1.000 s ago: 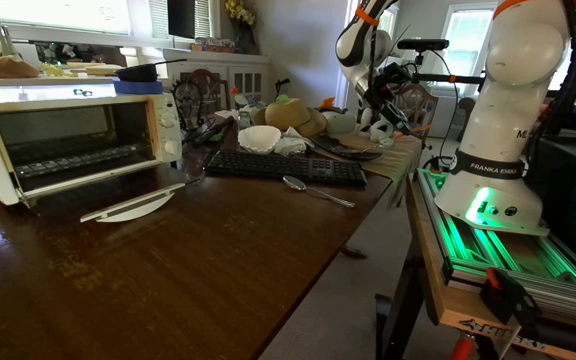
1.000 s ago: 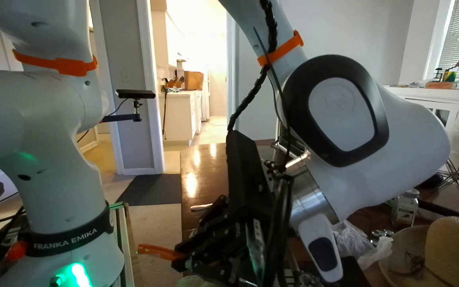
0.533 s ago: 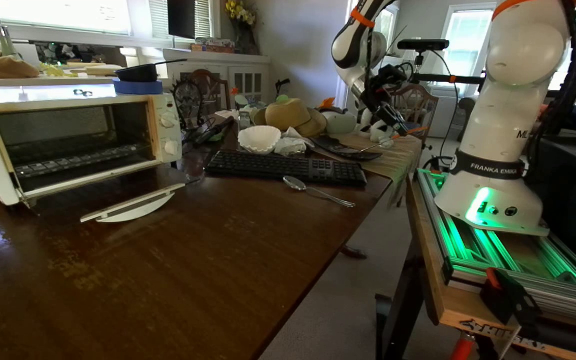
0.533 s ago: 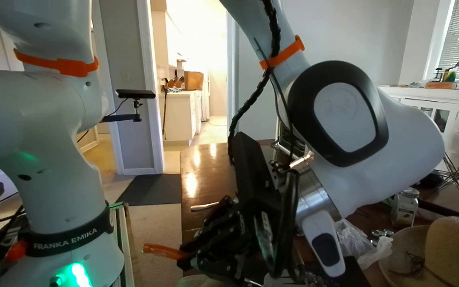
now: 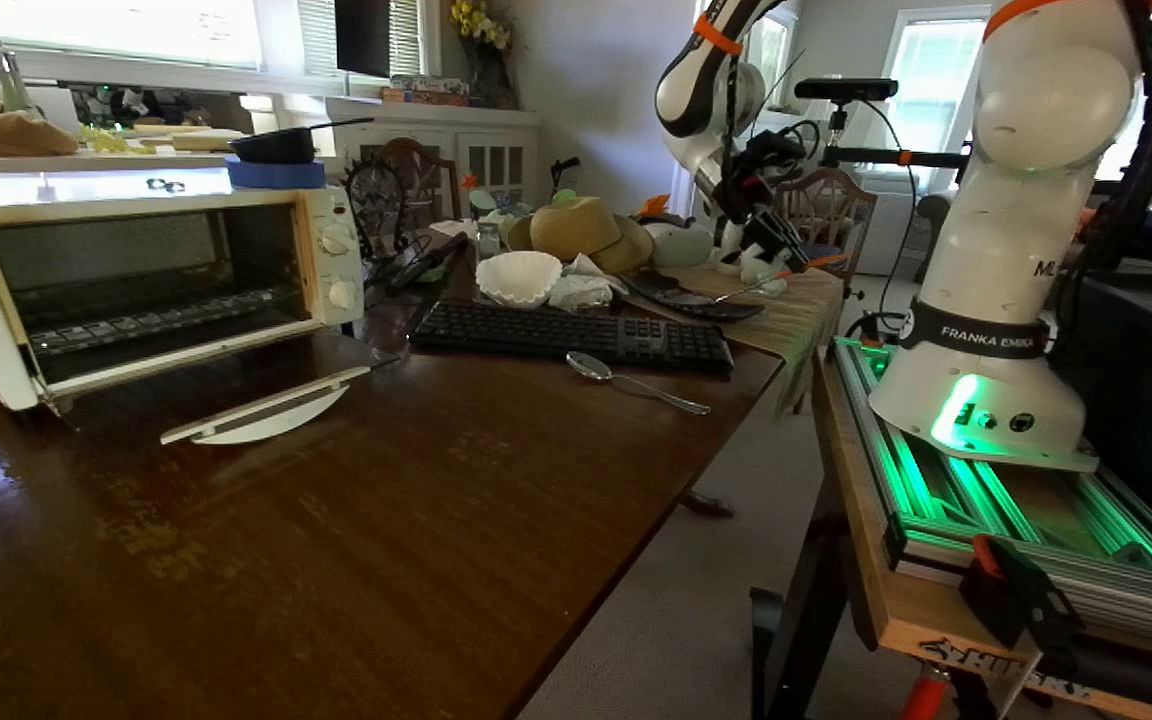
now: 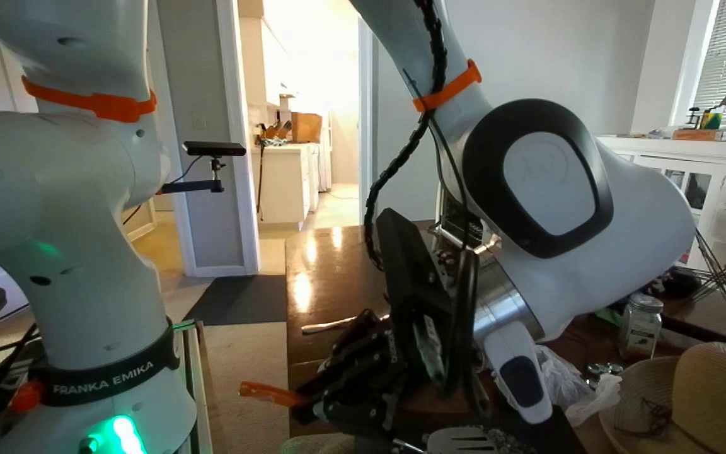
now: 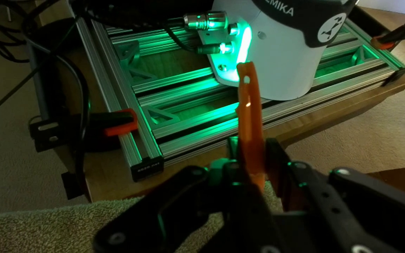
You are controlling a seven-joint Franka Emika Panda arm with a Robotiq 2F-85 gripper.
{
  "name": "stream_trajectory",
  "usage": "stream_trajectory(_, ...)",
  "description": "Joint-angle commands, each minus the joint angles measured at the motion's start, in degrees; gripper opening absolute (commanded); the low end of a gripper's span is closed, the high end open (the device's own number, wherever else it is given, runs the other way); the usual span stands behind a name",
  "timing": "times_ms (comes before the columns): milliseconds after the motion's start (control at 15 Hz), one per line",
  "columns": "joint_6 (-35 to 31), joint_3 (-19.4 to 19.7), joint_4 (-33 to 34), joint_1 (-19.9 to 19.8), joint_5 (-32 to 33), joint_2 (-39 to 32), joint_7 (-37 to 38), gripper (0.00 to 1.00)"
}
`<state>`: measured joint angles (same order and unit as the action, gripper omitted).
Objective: Use the orange spatula to stir the contents of the black plate
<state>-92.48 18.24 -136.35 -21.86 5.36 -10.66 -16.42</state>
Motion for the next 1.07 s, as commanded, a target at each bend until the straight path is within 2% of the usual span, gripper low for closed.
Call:
stream_trajectory(0,-1.69,-0.16,0.53,0.47,-1.08,-1.34,2.15,0.05)
stream_trajectory(667,-7.68,-0.54,-2.31,0.56,-1.76,-1.63,3.11,0.05)
stream_trajectory(1000,-10.76,-0.43,-5.21,0.77,-1.21,0.53,3.52,0.05)
